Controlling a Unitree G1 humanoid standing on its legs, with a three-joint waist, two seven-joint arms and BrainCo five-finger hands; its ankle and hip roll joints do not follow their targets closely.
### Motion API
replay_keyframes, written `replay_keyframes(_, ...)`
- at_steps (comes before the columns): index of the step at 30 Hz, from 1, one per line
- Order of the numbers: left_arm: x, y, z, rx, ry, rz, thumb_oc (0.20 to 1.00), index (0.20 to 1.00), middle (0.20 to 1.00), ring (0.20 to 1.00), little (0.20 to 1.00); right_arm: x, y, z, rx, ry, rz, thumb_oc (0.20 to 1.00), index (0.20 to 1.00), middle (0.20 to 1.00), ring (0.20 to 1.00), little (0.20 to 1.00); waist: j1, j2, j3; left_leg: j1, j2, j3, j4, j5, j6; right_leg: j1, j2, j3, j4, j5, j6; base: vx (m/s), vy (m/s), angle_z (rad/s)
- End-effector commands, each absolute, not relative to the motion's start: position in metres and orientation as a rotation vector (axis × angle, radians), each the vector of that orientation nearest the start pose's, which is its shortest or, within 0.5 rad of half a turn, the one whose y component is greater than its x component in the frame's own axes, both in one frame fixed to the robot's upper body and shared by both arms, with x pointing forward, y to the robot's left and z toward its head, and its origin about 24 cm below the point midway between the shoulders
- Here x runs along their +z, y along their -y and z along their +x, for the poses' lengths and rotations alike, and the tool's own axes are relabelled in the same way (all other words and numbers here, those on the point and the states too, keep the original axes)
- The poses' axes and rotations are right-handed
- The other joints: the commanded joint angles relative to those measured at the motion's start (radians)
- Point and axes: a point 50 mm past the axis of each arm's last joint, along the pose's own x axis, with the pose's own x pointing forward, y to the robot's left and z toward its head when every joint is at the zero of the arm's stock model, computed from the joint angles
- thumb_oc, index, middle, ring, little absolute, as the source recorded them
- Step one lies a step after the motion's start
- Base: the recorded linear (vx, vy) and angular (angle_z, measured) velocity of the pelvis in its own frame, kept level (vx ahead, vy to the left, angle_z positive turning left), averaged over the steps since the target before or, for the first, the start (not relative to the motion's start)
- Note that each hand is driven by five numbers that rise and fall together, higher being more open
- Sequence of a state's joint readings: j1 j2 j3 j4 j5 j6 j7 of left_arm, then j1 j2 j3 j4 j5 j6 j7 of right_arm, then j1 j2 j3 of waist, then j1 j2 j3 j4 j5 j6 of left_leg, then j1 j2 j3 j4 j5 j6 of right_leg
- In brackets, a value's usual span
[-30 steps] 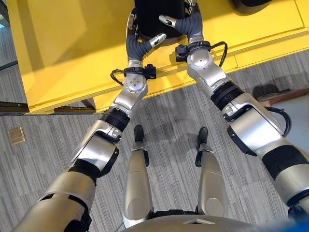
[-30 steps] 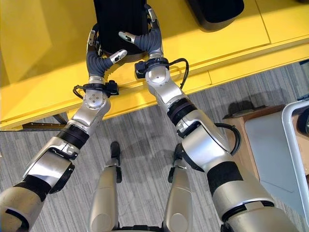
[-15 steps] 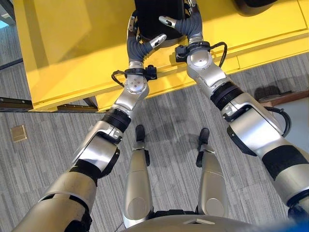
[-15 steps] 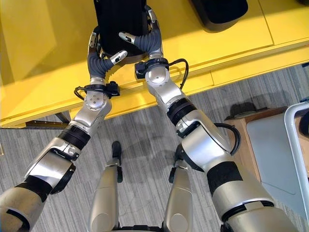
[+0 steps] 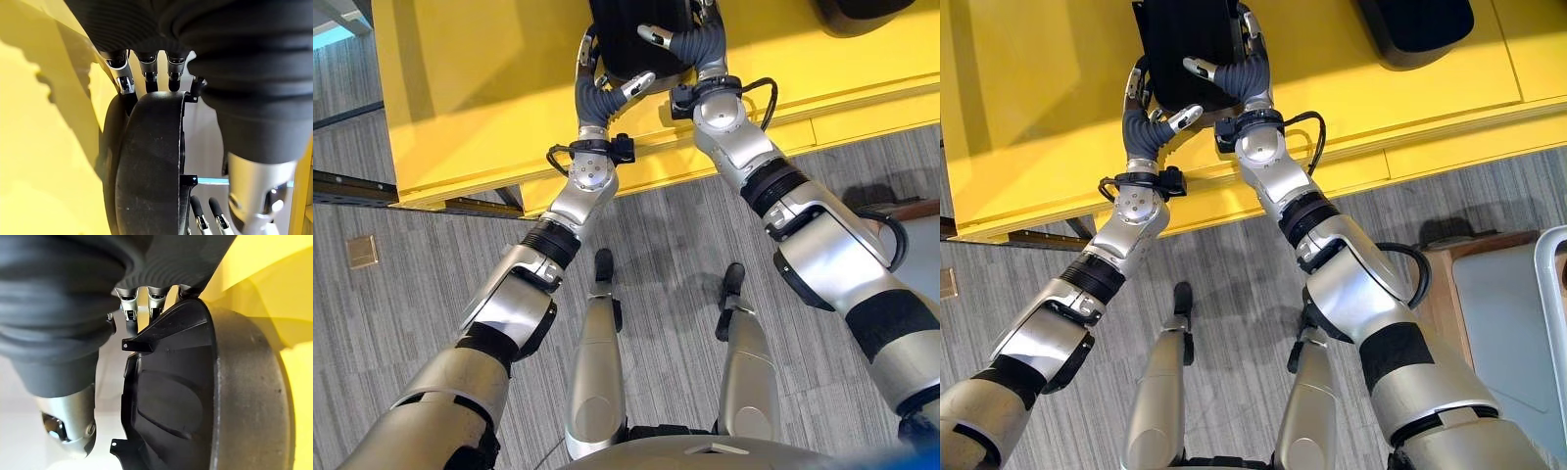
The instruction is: Move parts from the plastic box to the shelf.
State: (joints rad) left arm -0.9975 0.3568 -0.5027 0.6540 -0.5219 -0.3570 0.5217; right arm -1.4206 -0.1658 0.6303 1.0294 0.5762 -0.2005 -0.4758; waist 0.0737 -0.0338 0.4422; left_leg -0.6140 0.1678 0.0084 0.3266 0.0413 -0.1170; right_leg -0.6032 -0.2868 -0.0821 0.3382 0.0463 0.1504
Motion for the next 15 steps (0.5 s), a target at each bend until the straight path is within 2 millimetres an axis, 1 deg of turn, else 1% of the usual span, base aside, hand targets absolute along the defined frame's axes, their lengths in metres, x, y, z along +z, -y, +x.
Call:
replay_keyframes(1, 0.234, -0.098, 0.384, 0.008, 0.597, -0.004, 1.000, 1.000, 1.000, 1.000, 1.000, 0.332, -0.001, 0.388, 0.133, 0.606, -0.102, 1.000, 1.000, 1.000, 1.000, 1.000, 0.011, -0.006, 0.025, 0.000, -0.043, 0.030, -0.018, -0.011, 0.079, 0.056, 0.027, 0.023, 0.064, -0.033, -0.031, 0.01, 0.028, 0.04)
replay_keyframes(8, 0.239, -0.094, 0.383, -0.007, 0.612, 0.000, 1.000, 1.000, 1.000, 1.000, 1.000, 0.335, -0.006, 0.386, 0.149, 0.618, -0.119, 1.000, 1.000, 1.000, 1.000, 1.000, 0.021, -0.007, 0.016, -0.003, -0.047, 0.026, -0.014, -0.014, 0.084, 0.062, 0.021, 0.019, 0.063, -0.033, -0.030, 0.01, 0.016, 0.03)
replay_keyframes(15, 0.253, -0.089, 0.385, -0.008, 0.644, 0.013, 1.000, 1.000, 1.000, 1.000, 1.000, 0.336, -0.007, 0.386, 0.148, 0.613, -0.132, 1.000, 1.000, 1.000, 1.000, 1.000, 0.019, -0.012, 0.008, -0.002, -0.051, 0.025, -0.012, -0.019, 0.087, 0.071, 0.019, 0.019, 0.057, -0.032, -0.032, 0.01, 0.017, 0.03)
